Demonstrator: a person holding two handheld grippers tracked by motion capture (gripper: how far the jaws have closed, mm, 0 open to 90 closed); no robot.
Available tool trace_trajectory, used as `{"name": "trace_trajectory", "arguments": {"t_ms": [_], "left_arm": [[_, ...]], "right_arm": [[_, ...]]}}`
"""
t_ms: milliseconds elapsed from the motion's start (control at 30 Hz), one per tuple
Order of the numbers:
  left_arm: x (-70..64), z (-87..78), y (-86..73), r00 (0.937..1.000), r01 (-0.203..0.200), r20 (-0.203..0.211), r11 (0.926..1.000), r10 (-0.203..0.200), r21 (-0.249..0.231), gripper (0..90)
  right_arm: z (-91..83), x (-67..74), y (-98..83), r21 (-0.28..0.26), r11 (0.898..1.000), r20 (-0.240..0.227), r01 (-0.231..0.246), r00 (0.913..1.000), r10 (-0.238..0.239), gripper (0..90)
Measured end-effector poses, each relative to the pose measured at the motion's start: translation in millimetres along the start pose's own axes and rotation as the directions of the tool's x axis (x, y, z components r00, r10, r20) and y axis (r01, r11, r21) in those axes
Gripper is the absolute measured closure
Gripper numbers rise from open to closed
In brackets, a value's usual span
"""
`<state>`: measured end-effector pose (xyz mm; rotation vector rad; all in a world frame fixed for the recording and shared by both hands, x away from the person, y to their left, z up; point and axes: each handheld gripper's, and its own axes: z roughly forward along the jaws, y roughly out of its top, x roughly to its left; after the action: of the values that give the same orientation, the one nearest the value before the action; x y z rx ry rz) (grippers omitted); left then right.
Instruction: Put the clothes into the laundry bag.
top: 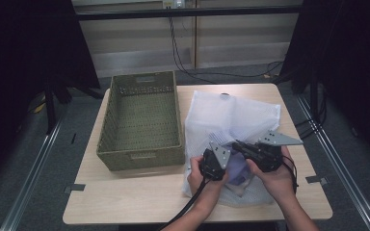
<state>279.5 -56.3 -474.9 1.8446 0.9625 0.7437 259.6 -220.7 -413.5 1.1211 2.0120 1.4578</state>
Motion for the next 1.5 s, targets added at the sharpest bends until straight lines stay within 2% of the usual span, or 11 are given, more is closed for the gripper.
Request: {"name": "trace_trajectory", "arguments": {"t_ms": [100,267,467,667,900,1033,1267,1333,1367,1433,1500], "left_arm": [[3.7,20.3,-8.6,0.9984,-0.004,0.057,0.9911,-0.004,0.133,70.1],[5.0,-3.1,-6.1,0.9836,0.017,0.178,0.9962,-0.032,0.085,33.5],[1.2,-34.8,-6.7,0.9604,0.008,0.278,0.9995,-0.016,0.029,27.9],[-24.4,-17.7,-11.6,0.9294,-0.07,0.369,0.9904,0.021,0.119,20.6],[-35.5,7.9,-18.9,0.9571,-0.124,0.285,0.9625,0.052,0.241,46.0],[-29.9,12.5,-11.9,0.9709,-0.084,0.237,0.9769,0.035,0.197,87.6],[-15.2,13.6,-1.9,0.9995,0.021,0.026,0.9984,-0.019,-0.053,88.9],[-9.3,21.5,-1.6,0.9991,0.042,0.006,0.998,-0.041,-0.047,88.6],[-5.2,28.8,-2.1,0.9928,0.096,0.071,0.9953,-0.097,0.012,87.9],[2.7,34.5,-2.4,0.9505,0.186,0.227,0.9732,-0.213,0.136,78.7],[4.9,18.8,0.1,0.9626,0.089,0.249,0.9923,-0.108,0.085,59.2]], "right_arm": [[3.6,-1.8,-3.2,0.013,1.0,0.001,-0.007,1.0,0.007,88.9],[6.6,-5.5,-8.1,0.03,0.999,0.006,-0.019,0.9998,0.018,88.9],[5.2,-9.8,-8.2,0.022,0.999,0.02,-0.027,0.9994,0.027,88.9],[7.6,-11.3,-9.1,0.024,0.999,0.014,-0.033,0.9994,0.033,89.0],[4.2,-11.1,-10.4,0.021,0.999,0.011,-0.04,0.9991,0.04,88.9],[0.7,-12.7,-10.1,0.016,0.999,0.011,-0.043,0.999,0.043,88.9],[0.0,-15.1,-7.6,0.003,0.998,0.002,-0.064,0.9979,0.064,89.0],[0.4,-15.6,-7.1,-0.001,0.997,-0.004,-0.072,0.9974,0.072,89.0],[0.9,-16.0,-7.4,0.001,0.997,-0.004,-0.073,0.9973,0.073,89.0],[2.7,-16.7,-8.6,0.01,0.997,-0.003,-0.073,0.9973,0.074,89.0],[3.6,-18.7,-10.4,0.014,0.997,0.001,-0.072,0.9974,0.072,88.9]]}}
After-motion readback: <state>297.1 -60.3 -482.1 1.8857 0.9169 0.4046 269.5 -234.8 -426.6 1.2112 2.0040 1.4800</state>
